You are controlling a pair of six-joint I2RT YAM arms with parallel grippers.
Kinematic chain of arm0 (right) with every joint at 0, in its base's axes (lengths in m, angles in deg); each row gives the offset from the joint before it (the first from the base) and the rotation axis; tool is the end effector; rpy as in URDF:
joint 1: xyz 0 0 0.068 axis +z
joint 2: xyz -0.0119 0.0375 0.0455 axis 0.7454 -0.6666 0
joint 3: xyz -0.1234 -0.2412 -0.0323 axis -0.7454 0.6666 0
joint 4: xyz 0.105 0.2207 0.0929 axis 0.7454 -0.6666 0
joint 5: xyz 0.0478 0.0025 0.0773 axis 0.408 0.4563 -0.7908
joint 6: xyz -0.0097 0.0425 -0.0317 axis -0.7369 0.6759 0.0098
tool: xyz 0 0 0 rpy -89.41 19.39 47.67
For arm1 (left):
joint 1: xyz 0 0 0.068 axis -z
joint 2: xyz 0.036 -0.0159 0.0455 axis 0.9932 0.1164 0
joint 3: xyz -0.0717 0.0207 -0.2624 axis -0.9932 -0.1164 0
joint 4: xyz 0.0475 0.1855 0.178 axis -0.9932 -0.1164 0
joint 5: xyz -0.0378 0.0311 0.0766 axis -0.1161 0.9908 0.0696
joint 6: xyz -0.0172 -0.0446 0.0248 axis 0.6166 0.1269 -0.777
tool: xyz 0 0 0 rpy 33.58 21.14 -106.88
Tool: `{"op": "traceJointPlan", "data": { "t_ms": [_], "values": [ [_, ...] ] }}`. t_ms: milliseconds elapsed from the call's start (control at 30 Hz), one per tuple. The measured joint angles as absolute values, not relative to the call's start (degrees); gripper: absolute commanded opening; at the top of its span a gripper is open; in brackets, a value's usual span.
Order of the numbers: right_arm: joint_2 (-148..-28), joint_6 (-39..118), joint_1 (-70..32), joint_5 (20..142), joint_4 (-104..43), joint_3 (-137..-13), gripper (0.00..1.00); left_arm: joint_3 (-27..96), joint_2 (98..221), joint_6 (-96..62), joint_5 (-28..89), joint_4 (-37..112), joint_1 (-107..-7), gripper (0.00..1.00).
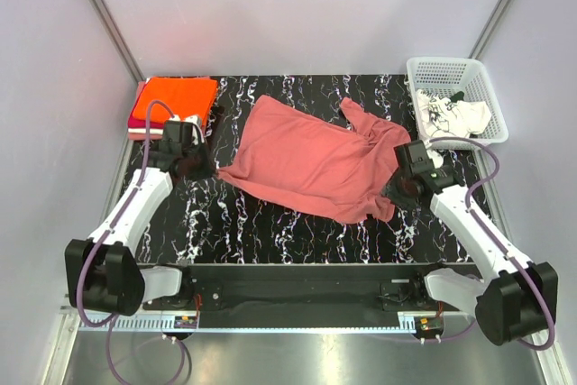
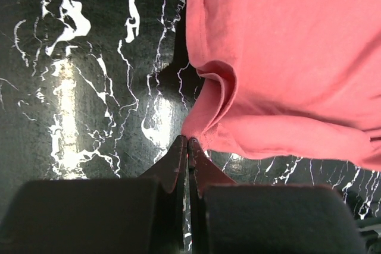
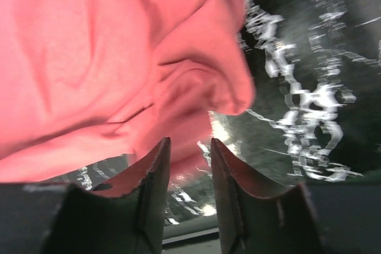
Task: Fold and stack the t-shirts
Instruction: Flatten the tshirt out
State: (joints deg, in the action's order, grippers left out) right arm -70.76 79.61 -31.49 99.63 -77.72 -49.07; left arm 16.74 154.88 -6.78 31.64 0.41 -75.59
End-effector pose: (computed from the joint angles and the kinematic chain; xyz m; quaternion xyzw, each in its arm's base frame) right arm 0.2002 0.0533 0.2540 0.2719 0.9267 0.0524 0.2541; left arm 0.2514 -0.0386 0.2643 -0.0953 0.9383 -0.1408 0.3013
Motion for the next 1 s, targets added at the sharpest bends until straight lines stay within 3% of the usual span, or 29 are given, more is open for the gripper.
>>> {"op": "traceJointPlan", "data": {
  "t_ms": [333,600,900,1000],
  "values": [
    [-71.3,85.0,-31.5,89.9,-65.6,-38.9,0.42,16.7,156.2,-7.4,28.2,0.8,-75.7,0.00],
    [-71.4,85.8,-31.5,94.6,-64.7,-36.3,0.43,18.5,157.0,-7.5,26.3,0.9,-75.7,0.00],
    [-89.2,84.2,-31.5,103.8,-65.3,-44.7,0.45,22.6,158.5,-6.6,27.1,1.0,-75.7,0.00],
    [-94.9,83.5,-31.5,105.0,-65.3,-47.1,0.38,25.1,160.8,-6.0,26.6,1.4,-75.7,0.00]
  ]
}}
